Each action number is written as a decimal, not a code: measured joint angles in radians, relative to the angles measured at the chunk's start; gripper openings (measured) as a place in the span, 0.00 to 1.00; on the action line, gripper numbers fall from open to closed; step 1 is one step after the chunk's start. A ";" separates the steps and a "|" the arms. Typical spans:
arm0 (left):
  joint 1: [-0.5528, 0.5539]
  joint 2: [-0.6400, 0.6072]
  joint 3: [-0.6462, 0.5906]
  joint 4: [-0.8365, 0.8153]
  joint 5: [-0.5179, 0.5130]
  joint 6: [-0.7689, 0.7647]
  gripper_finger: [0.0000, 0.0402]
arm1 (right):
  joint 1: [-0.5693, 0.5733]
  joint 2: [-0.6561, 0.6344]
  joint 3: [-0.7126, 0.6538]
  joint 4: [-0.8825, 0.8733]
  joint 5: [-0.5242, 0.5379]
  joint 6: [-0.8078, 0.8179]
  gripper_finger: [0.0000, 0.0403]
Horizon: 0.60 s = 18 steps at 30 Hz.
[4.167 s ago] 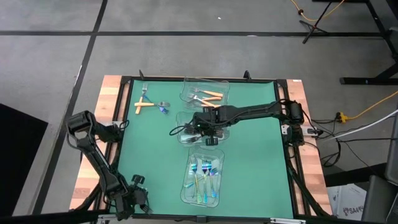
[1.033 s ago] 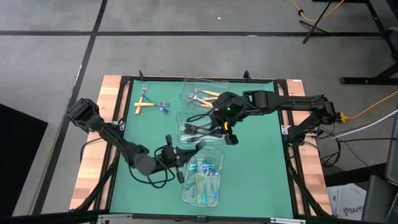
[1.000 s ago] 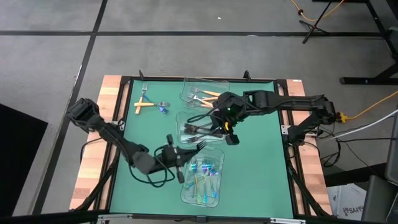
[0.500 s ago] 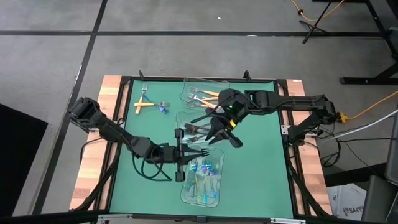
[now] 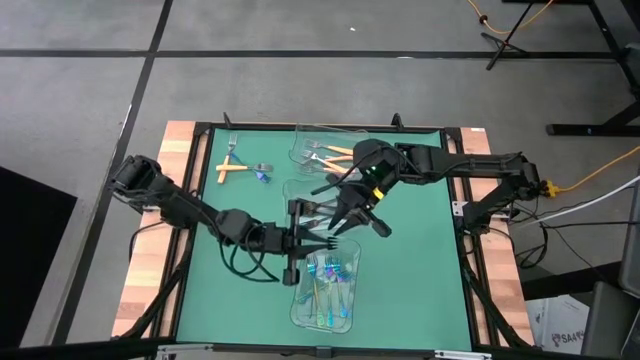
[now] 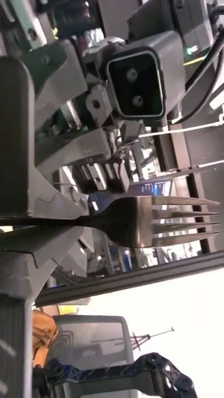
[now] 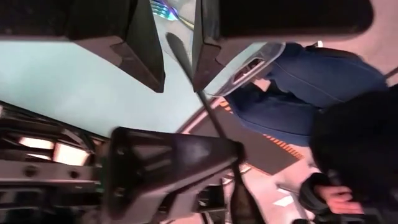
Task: Sort silverware by color (type)
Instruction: Put the black fork into the middle transparent bin
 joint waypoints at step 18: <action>0.068 0.000 -0.001 0.045 0.124 -0.010 0.01 | 0.000 0.001 0.000 0.084 -0.076 0.001 0.18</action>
